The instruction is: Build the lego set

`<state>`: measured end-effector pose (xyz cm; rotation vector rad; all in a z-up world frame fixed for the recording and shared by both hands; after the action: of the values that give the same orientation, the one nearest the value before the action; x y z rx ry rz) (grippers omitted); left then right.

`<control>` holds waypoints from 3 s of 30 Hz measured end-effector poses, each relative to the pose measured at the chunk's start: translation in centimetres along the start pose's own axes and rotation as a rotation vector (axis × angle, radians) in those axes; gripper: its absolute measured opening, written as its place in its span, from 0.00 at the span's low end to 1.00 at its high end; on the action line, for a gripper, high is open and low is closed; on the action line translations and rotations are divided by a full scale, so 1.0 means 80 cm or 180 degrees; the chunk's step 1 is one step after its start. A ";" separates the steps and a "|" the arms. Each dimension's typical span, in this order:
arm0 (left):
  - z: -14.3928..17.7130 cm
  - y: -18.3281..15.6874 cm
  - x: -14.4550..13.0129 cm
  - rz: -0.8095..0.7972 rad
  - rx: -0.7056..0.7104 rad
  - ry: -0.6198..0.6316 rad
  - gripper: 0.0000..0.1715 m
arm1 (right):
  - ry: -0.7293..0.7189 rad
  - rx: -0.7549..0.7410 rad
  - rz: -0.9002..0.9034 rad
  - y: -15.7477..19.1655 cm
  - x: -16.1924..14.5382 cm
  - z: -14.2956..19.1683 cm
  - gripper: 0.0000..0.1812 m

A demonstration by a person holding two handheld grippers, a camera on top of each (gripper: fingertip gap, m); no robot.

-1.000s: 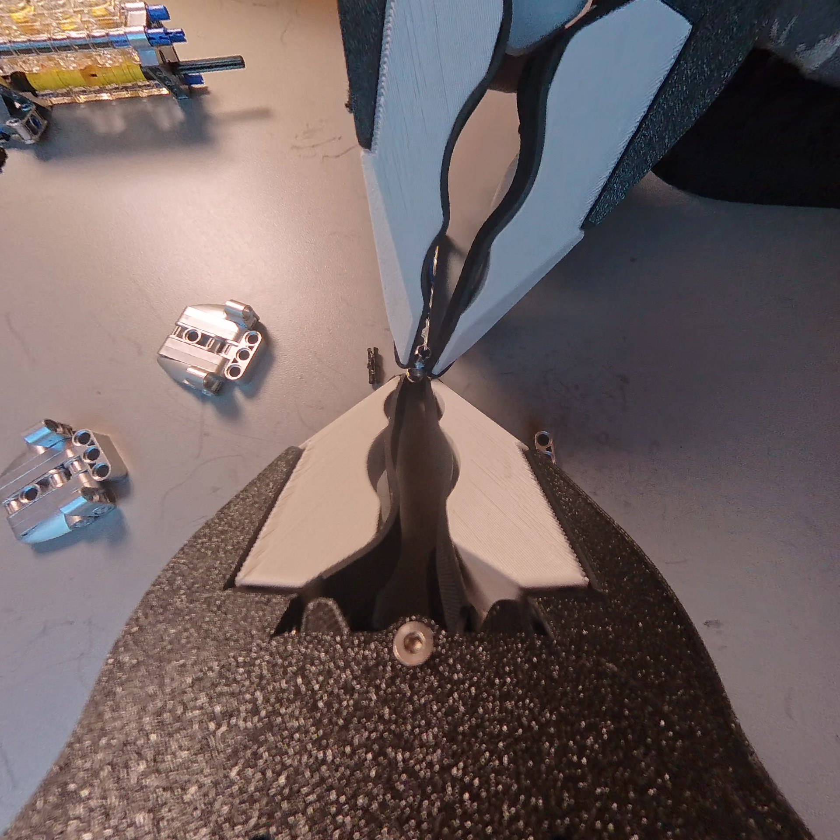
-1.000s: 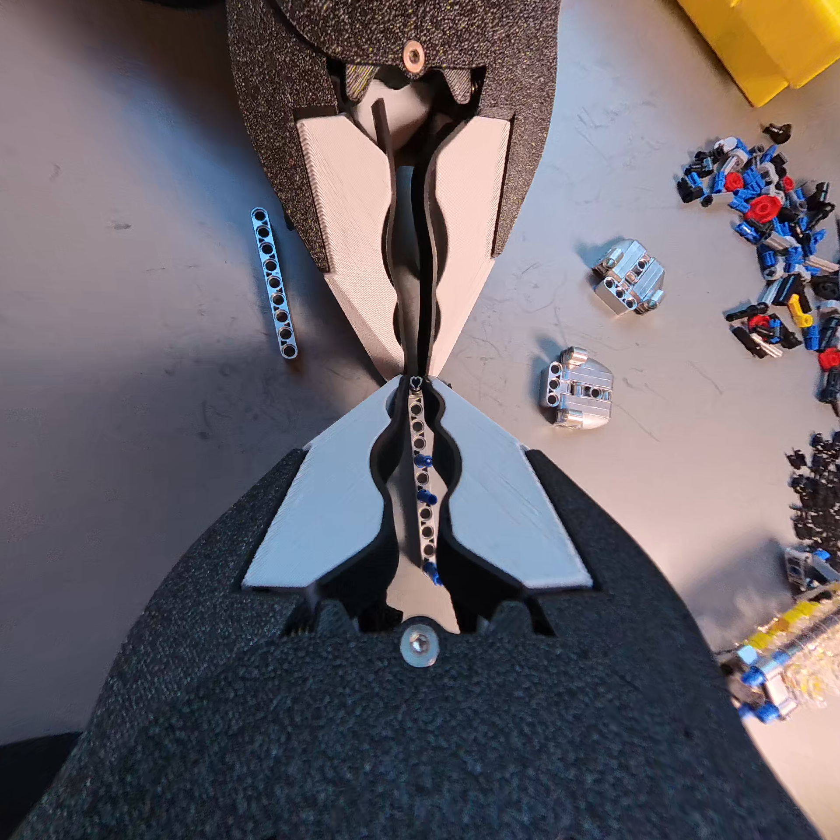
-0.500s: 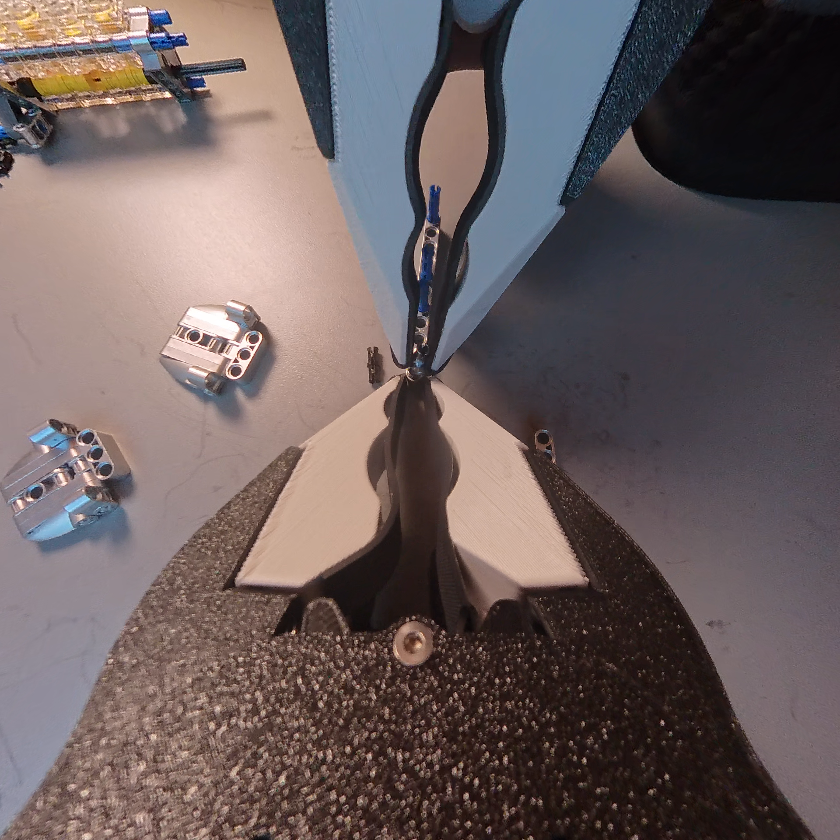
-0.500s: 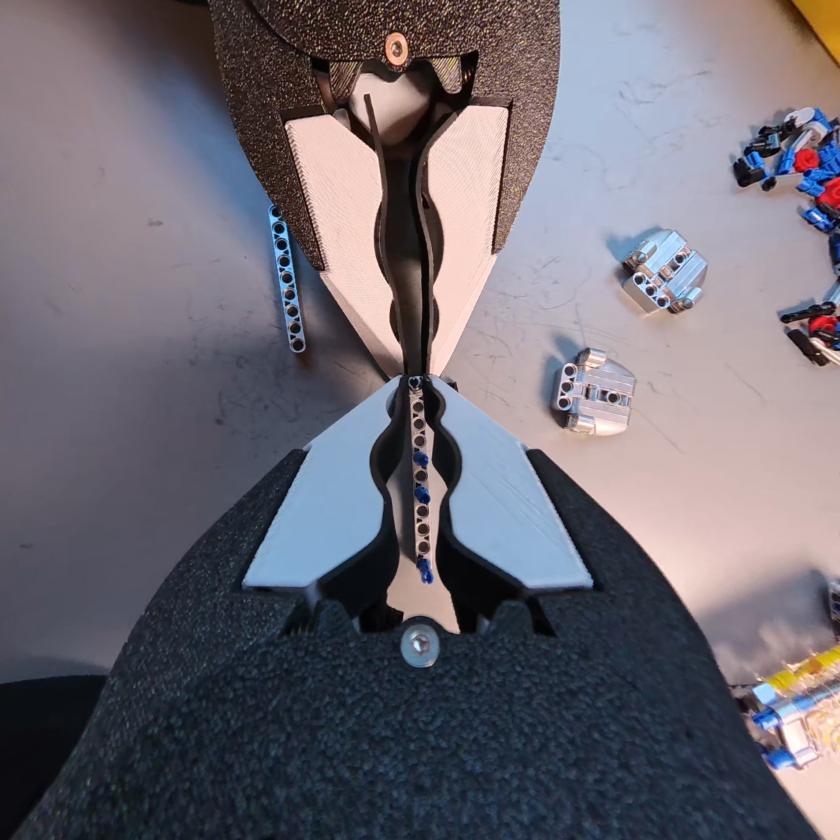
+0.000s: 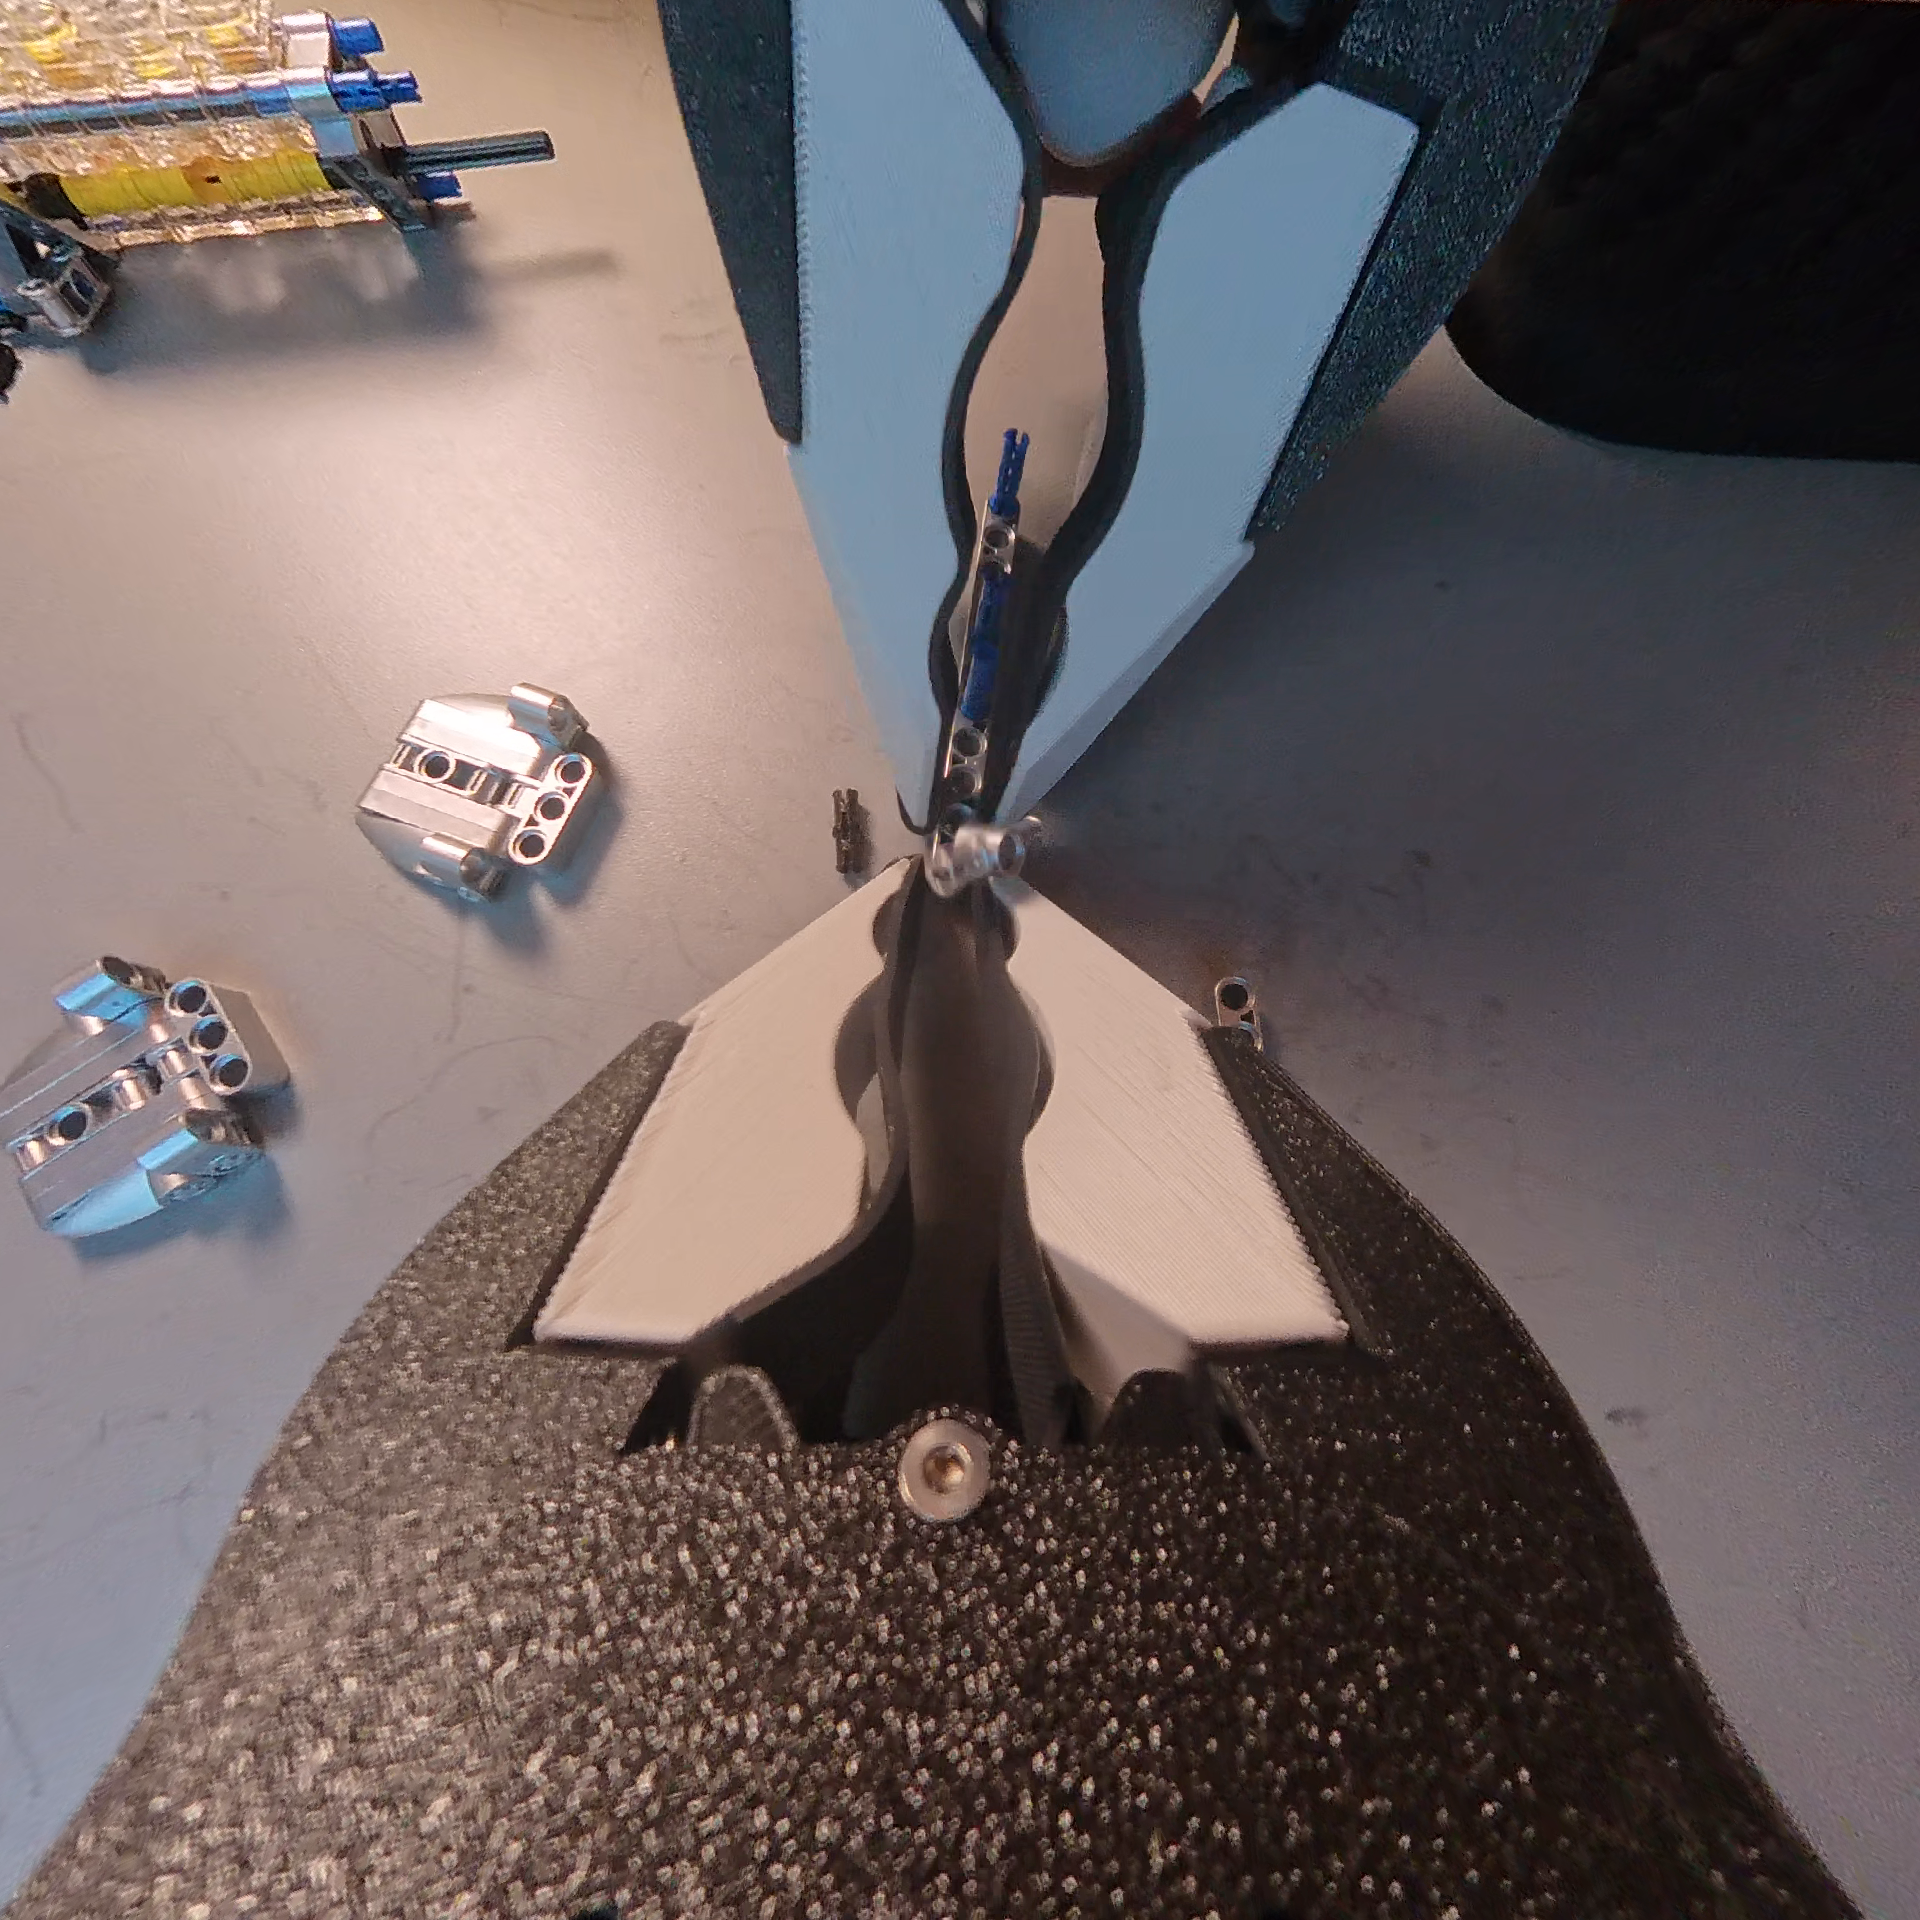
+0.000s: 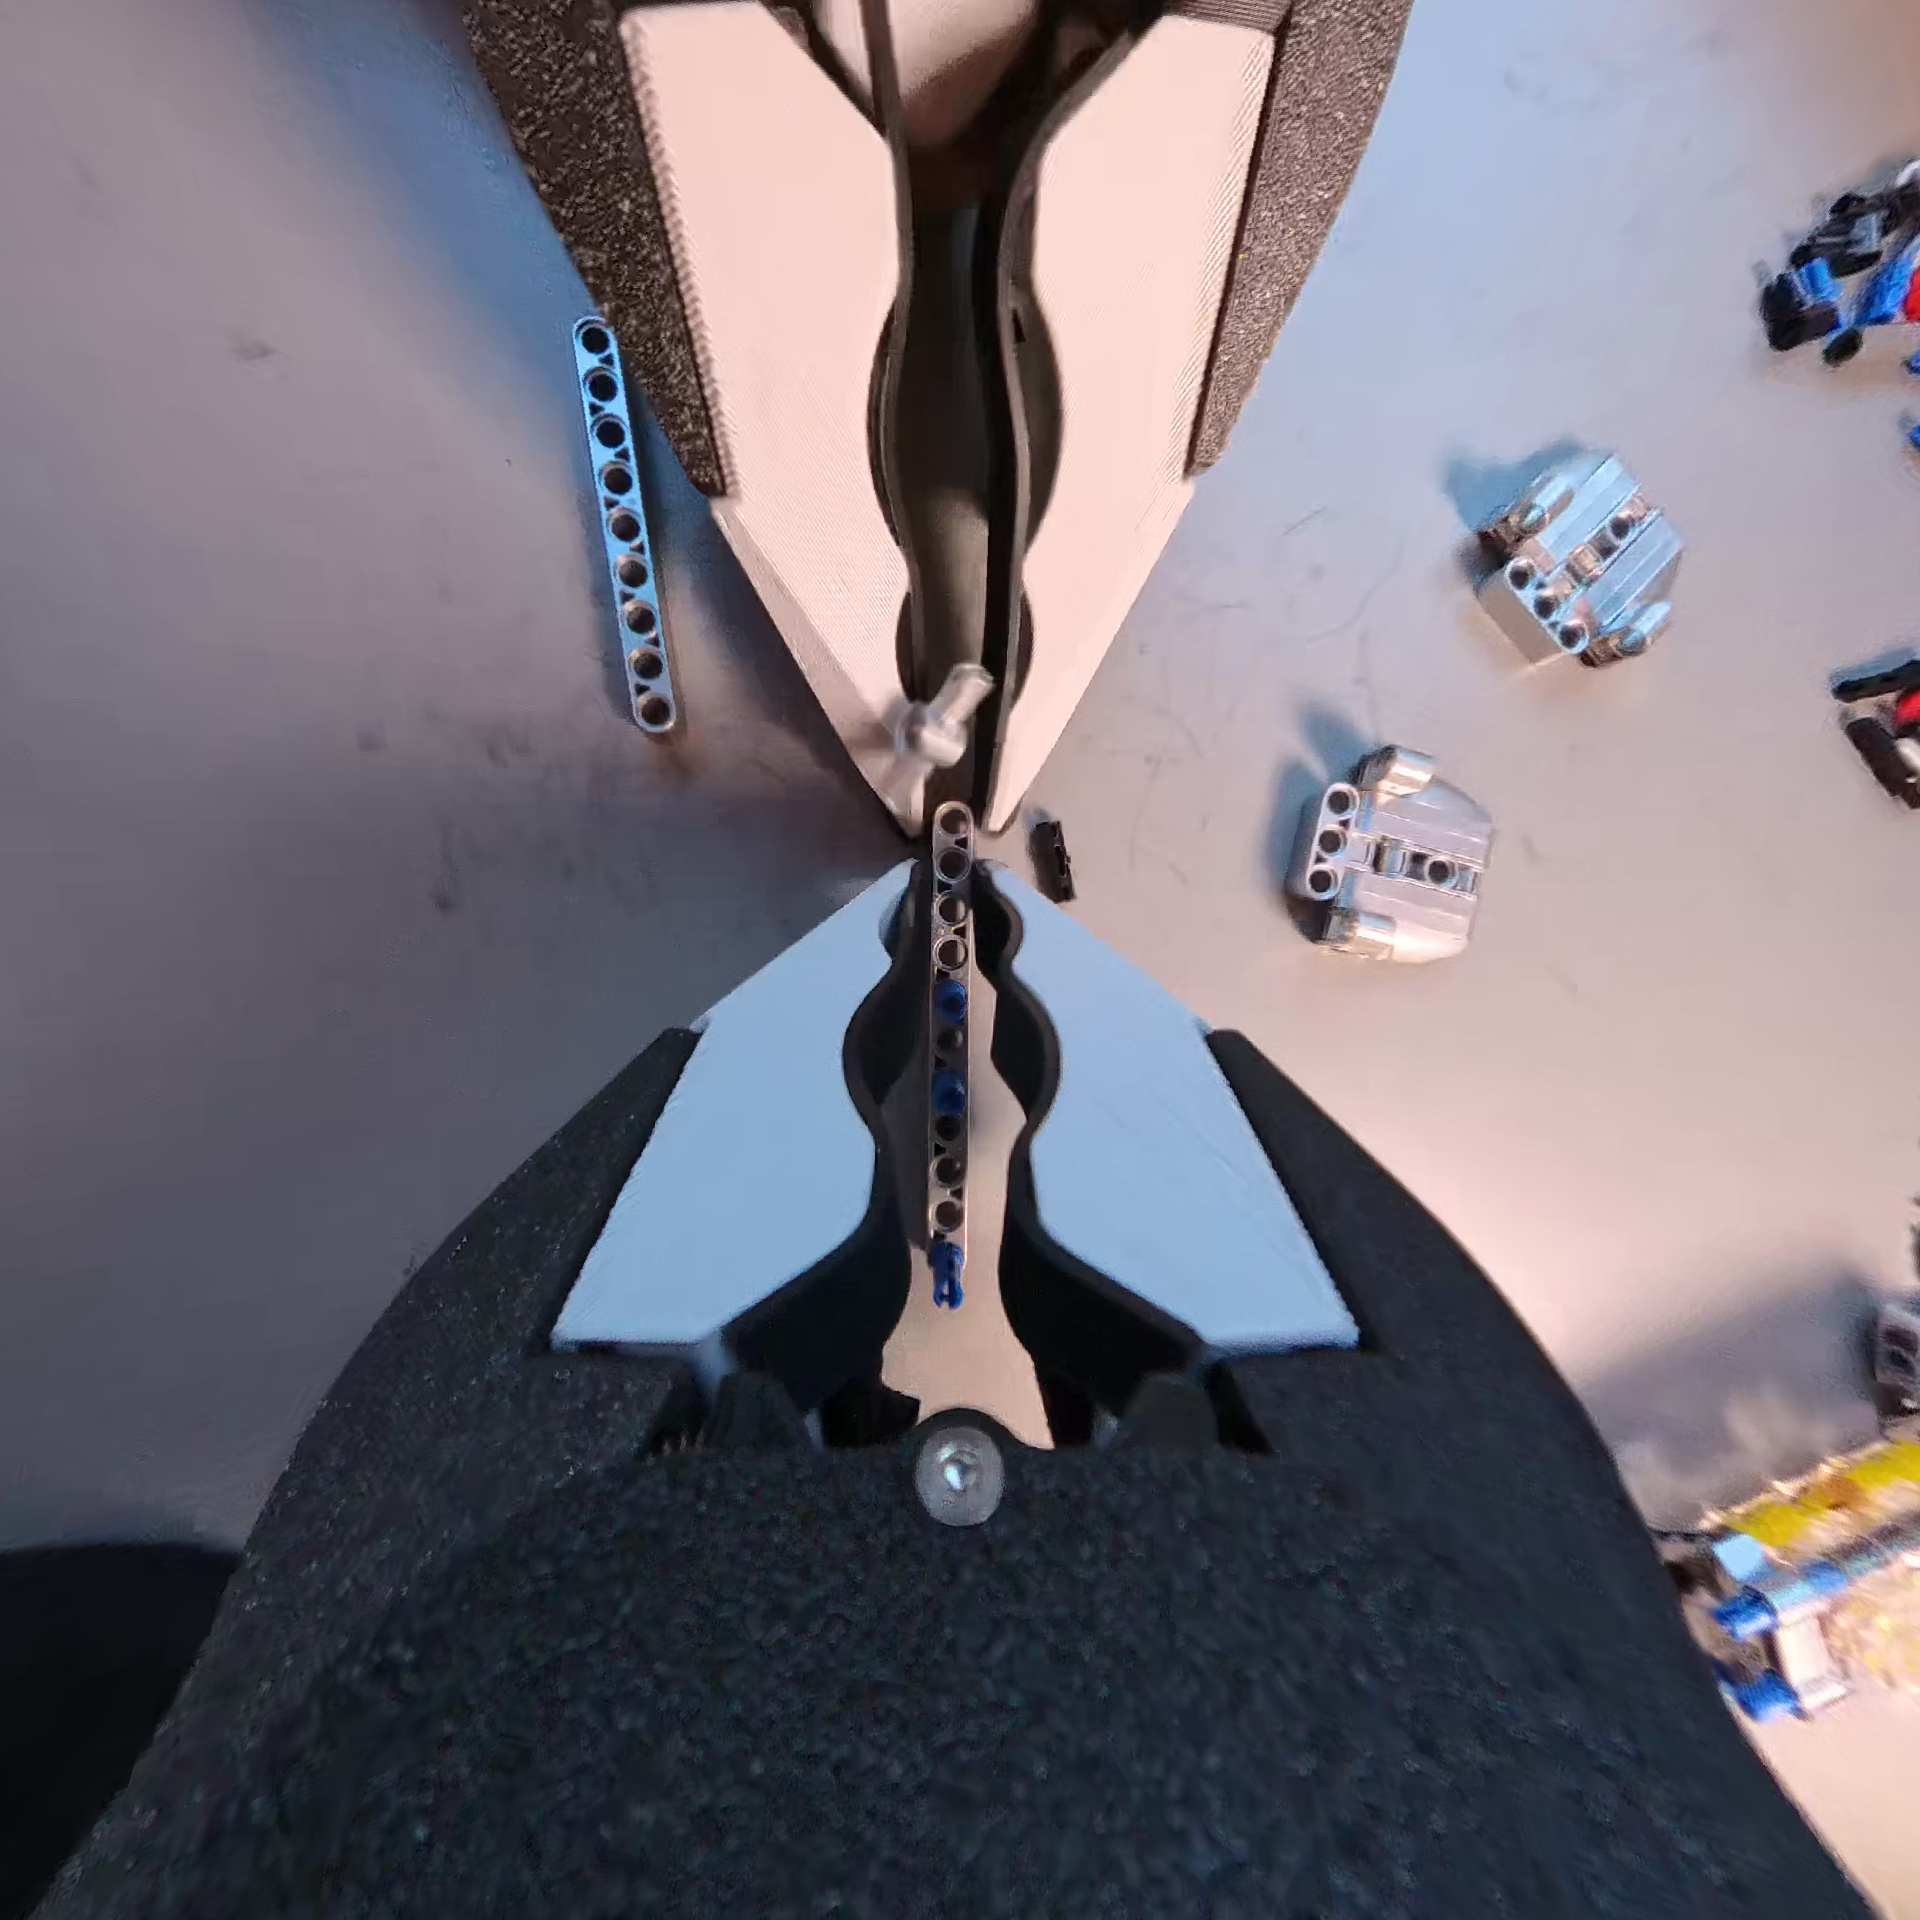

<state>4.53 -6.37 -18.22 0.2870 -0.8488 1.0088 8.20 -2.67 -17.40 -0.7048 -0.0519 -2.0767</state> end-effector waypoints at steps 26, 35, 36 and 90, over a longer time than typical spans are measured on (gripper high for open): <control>0.023 0.020 -0.014 0.0202 0.0083 -0.0021 0.06 | 0.0156 -0.0065 -0.0687 -0.035 -0.007 0.018 0.07; 0.039 0.028 -0.004 0.0467 -0.0010 -0.0244 0.06 | 0.0322 0.0563 -0.0183 -0.036 -0.012 0.004 0.07; 0.041 0.029 -0.003 0.0488 -0.0019 -0.0263 0.06 | 0.0406 0.0595 -0.0107 -0.034 -0.016 0.002 0.07; 0.004 -0.011 0.008 0.0027 -0.0057 -0.0151 0.10 | -0.0074 0.0117 0.0146 0.000 0.007 0.031 0.03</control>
<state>5.30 -6.64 -17.42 0.2932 -0.9024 1.0051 9.12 -2.41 -15.07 -0.7013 -0.0861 -2.0190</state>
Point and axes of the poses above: each gripper's, where its closed fingertips meet, z back along the fingers, x out of its top, y = z × x across the jaws, the point moved 4 cm from there along z, back along the fingers, and after that the axes turned 11 degrees about z, right-handed, at the moved point
